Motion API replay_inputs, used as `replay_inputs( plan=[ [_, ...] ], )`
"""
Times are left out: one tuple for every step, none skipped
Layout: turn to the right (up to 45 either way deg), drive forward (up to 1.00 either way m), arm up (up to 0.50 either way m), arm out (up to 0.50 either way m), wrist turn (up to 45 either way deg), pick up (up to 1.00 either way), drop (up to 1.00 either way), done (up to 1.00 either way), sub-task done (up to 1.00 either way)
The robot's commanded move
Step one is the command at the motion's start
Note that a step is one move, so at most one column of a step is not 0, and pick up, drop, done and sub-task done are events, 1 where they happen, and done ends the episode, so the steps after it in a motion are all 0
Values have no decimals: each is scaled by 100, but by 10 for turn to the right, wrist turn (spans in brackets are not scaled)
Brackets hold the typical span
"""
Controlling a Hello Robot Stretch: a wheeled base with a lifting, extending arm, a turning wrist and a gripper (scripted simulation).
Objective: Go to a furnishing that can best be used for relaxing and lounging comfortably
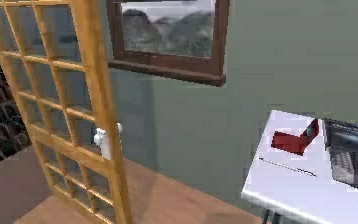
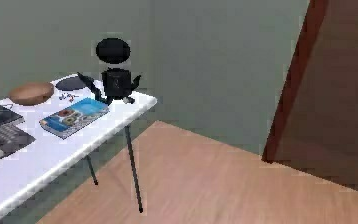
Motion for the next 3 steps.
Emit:
replay_inputs(
  plan=[
    [450, 0, 0, 0, 0, 0, 0, 0, 0],
    [450, 0, 0, 0, 0, 0, 0, 0, 0],
    [330, 0, 0, 0, 0, 0, 0, 0, 0]
  ],
)
